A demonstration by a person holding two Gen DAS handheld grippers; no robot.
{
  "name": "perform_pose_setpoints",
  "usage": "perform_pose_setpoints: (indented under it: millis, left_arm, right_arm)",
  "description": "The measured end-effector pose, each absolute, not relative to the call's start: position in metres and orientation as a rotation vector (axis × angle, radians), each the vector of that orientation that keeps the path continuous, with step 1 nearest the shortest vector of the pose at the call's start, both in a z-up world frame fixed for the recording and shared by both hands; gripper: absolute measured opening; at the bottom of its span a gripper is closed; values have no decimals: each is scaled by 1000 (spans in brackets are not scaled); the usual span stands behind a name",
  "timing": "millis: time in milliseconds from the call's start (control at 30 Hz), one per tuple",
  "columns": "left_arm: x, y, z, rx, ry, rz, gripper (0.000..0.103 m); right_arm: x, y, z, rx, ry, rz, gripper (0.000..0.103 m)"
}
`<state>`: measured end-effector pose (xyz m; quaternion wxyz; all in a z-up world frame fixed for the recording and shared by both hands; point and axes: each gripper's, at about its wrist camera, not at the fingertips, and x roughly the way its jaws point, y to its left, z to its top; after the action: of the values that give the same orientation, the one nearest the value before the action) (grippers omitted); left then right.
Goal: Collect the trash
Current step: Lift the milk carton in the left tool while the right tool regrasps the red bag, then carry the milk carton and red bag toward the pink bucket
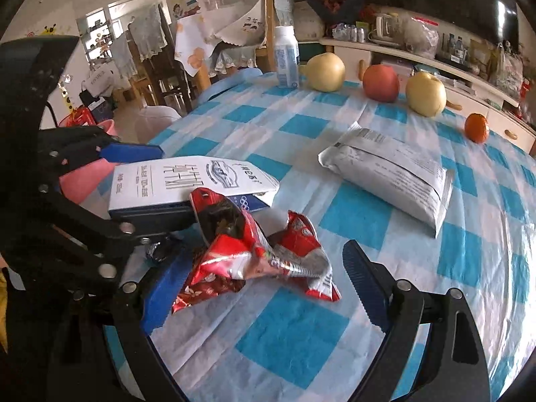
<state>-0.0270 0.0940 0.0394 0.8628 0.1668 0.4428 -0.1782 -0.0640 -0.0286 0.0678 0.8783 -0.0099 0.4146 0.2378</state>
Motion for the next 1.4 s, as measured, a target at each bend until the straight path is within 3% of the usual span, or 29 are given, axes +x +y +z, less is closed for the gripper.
perform_pose_setpoints:
  millis: [100, 167, 233, 367, 667, 967, 1400]
  left_arm:
    - [-22, 92, 32, 338, 948, -371, 62]
    - [-21, 92, 29, 330, 952, -368, 60]
    - [-21, 94, 30, 304, 944, -363, 57]
    - [-21, 101, 31, 249, 934, -330, 56]
    - [-26, 128, 43, 112, 872, -282, 55]
    - [-31, 153, 64, 8, 798, -258, 55]
    - [-35, 204, 93, -99, 722, -142, 55]
  right_arm:
    - [-62, -25, 67, -35, 862, 498, 86]
    - [-62, -23, 67, -47, 859, 502, 75]
    - [-62, -22, 67, -54, 856, 505, 69]
    - [-62, -21, 68, -63, 852, 498, 59]
    - [-59, -32, 72, -10, 855, 455, 47]
    - [-61, -39, 75, 19, 840, 412, 41]
    - [-64, -27, 84, 11, 833, 413, 40]
